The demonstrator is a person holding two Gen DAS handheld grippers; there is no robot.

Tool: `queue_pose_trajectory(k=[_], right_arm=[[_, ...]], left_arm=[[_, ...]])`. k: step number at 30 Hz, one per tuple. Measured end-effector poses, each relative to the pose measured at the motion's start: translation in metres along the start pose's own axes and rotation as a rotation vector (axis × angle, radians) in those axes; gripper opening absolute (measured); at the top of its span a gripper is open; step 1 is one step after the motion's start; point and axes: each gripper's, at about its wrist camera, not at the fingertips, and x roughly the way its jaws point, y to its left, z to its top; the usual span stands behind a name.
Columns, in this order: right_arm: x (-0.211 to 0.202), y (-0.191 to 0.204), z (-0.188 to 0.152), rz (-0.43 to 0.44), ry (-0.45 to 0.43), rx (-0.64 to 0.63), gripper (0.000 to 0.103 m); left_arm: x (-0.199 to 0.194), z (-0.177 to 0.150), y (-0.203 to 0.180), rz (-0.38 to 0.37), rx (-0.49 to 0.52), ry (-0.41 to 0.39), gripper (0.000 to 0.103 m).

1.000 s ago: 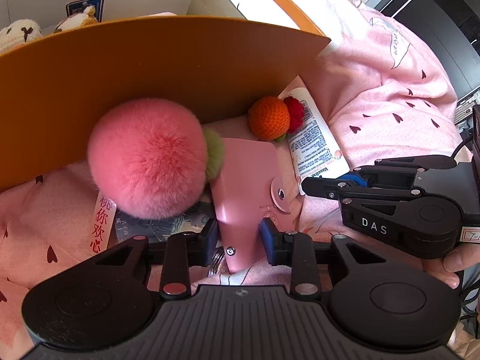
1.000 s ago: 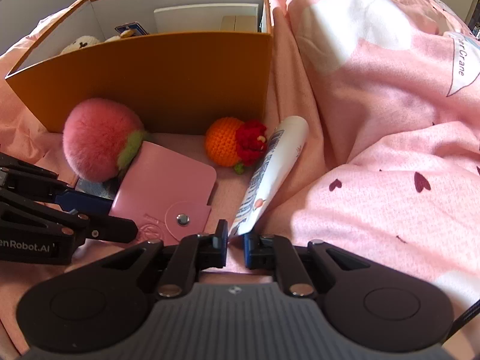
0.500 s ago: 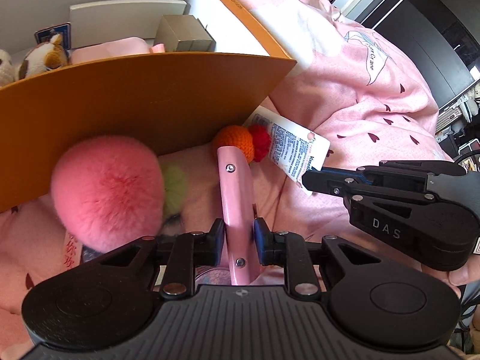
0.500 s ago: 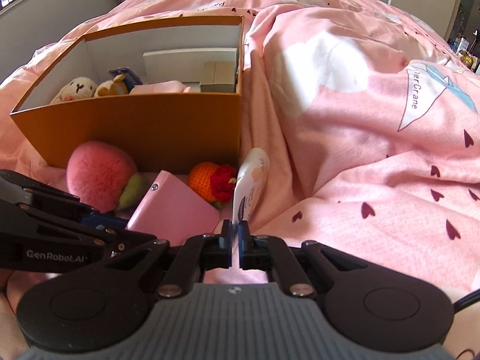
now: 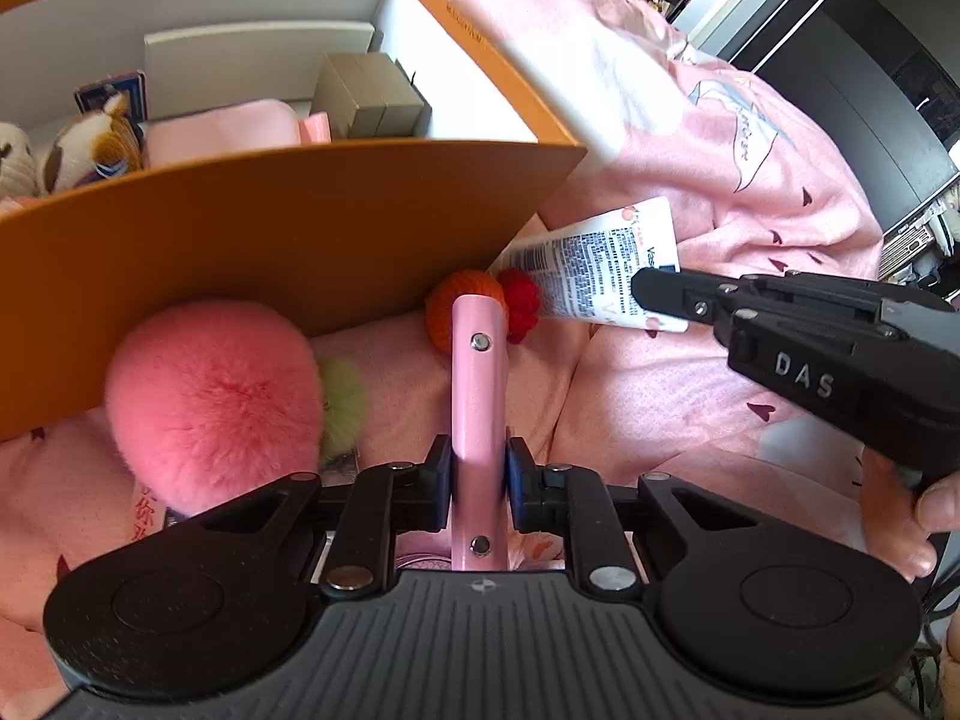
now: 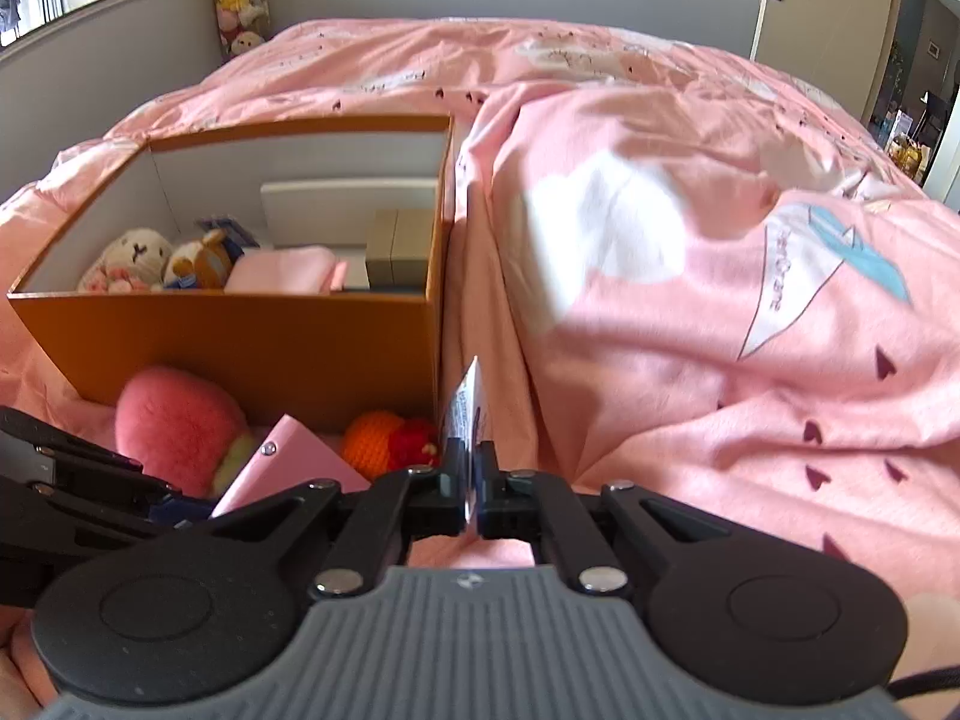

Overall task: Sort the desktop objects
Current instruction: 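Lift the wallet and lotion tube over the orange box with both tools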

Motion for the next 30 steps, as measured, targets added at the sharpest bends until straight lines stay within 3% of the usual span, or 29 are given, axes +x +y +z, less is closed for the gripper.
queue_pose_trajectory(k=[12,20,25,30], right_arm=[[-0.054,0.001,0.033,0.05,-0.089,-0.042,0.002],[-0.096,0.012,0.077,0.127,-0.232,-0.07,0.002],[-0.092,0.027,0.105,0.17,-0.304,-0.093,0.002],[-0.062,0.041,0.129,0.203,-0.294,-0.091,0.002]], left_arm=[[-0.078,0.01,-0.001,-0.02,0.007,-0.157,0.02],[-0.134,0.037,0.017,0.012,-0.029,-0.268,0.02],[-0.154,0.059,0.035,0.083,-0.035,-0.334,0.02],[-0.158,0.08,0.053,0.152,-0.023,-0.345,0.02]])
